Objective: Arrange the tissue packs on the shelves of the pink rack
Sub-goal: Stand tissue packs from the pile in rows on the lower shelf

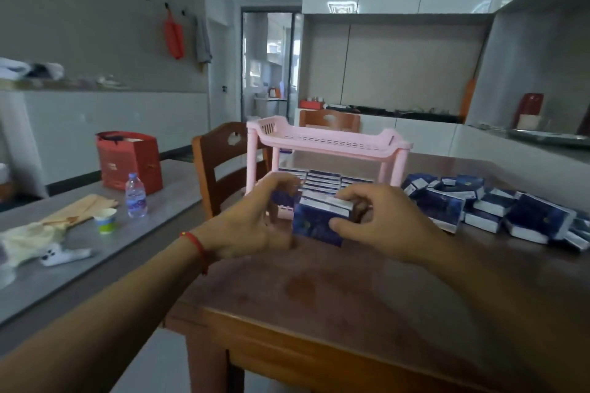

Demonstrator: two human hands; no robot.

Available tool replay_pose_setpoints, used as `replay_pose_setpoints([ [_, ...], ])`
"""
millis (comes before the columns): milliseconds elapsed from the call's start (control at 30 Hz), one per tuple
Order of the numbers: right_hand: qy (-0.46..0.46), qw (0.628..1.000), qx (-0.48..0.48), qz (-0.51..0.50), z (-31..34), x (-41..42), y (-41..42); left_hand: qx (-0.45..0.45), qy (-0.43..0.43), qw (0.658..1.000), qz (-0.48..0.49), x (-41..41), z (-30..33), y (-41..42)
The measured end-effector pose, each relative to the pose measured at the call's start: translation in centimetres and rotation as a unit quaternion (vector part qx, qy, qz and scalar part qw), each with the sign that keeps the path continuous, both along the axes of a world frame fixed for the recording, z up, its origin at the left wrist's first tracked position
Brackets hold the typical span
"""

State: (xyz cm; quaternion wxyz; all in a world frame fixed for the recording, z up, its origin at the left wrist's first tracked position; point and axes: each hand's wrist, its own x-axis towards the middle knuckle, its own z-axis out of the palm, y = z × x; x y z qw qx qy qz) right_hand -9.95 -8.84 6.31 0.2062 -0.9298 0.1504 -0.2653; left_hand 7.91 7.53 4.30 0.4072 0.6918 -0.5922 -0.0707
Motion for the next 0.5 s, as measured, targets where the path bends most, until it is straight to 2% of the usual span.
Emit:
replay_pose_setpoints([
  [67, -0.016, 1.000, -0.003, -0.021, 0.8, 2.0, 0.1, -0.047, 0.040, 0.992, 0.110, 2.1, -0.9, 0.9],
  [167, -0.035, 0.999, -0.005, -0.035, 1.4, 5.6, 0.4, -0.063, 0.133, 0.949, 0.277, 4.7, -2.6, 1.5],
  [200, -0.035, 0.998, -0.011, -0.041, 1.3, 6.6, 0.5, -0.058, 0.138, 0.945, 0.290, 5.1, -2.8, 1.3],
  [333, -0.036, 0.997, -0.033, -0.052, 0.4, 9.5, 0.7, -0.013, 0.073, 0.969, 0.237, 4.9, -3.2, 0.6],
  [500, -0.055, 0.996, -0.035, -0.061, 0.1, 11.4, 0.5, -0.009, 0.086, 0.969, 0.233, 5.6, -3.5, 0.4],
])
